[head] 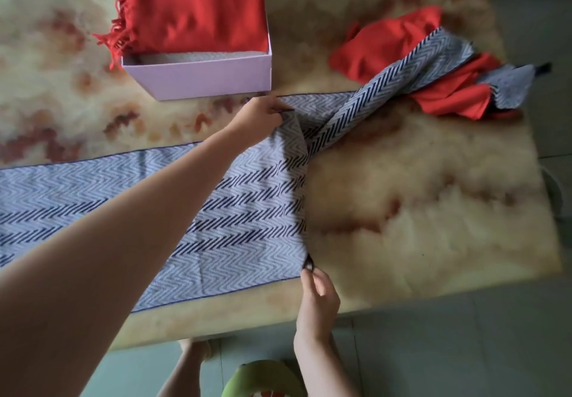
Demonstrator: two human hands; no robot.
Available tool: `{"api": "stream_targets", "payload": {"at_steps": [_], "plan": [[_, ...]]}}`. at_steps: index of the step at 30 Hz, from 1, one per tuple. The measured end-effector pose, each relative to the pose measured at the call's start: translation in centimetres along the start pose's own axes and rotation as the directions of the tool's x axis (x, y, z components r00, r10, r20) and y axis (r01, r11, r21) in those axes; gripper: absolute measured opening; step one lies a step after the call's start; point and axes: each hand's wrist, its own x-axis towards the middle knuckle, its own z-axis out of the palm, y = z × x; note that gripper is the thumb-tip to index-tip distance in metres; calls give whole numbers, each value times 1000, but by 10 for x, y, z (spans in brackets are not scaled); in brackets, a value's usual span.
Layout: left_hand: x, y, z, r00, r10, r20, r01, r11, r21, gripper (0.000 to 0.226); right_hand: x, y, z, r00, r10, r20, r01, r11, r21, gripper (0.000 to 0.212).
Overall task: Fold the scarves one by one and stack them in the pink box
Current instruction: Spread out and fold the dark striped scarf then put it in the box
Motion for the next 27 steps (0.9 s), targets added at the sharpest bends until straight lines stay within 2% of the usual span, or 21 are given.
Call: {"api": "stream_targets", "payload": {"at_steps": [2, 4, 7, 9, 12, 15, 17, 20, 22, 24, 27], "plan": [[2, -1, 2, 999, -19, -26, 21, 997, 75, 31, 8, -2, 0, 999, 30, 23, -30, 999, -38, 7], [3, -2, 5, 996, -85, -36, 88, 988, 123, 17, 16, -4, 2, 997, 82, 15, -80, 992, -96, 19], [7, -2, 10, 994, -108, -15, 108, 943, 314, 47, 28, -8, 8, 994, 103, 43, -94, 981, -171, 39], [8, -2, 14, 997, -76, -21, 78, 909, 410, 44, 32, -11, 11, 993, 83, 79, -63, 972, -227, 33], [7, 0, 19, 995, -47, -92, 81, 907, 413, 27, 28, -13, 9, 996, -4, 91, 33, 948, -315, 32], [9, 0, 18, 979, -40, -201, 103, 944, 313, 34, 22, -5, -6, 995, -60, 84, 89, 907, -411, 34], [14, -5, 17, 971, -53, -233, 132, 931, 340, 37, 23, 1, -14, 993, -64, 97, 102, 881, -461, 39], [17, -6, 18, 969, -19, -247, 129, 890, 438, 36, 39, -7, -16, 985, -166, 54, 171, 851, -497, 57], [16, 1, 24, 977, 63, -203, 49, 862, 504, 36, 60, -29, -13, 980, -197, -3, 177, 887, -427, 50], [18, 12, 34, 979, 143, -144, -44, 841, 539, 33, 86, -56, -9, 974, -224, -37, 196, 912, -361, 30], [28, 23, 55, 987, 157, -42, -109, 835, 540, 36, 124, -96, -3, 961, -270, -62, 238, 918, -318, 14]]}}
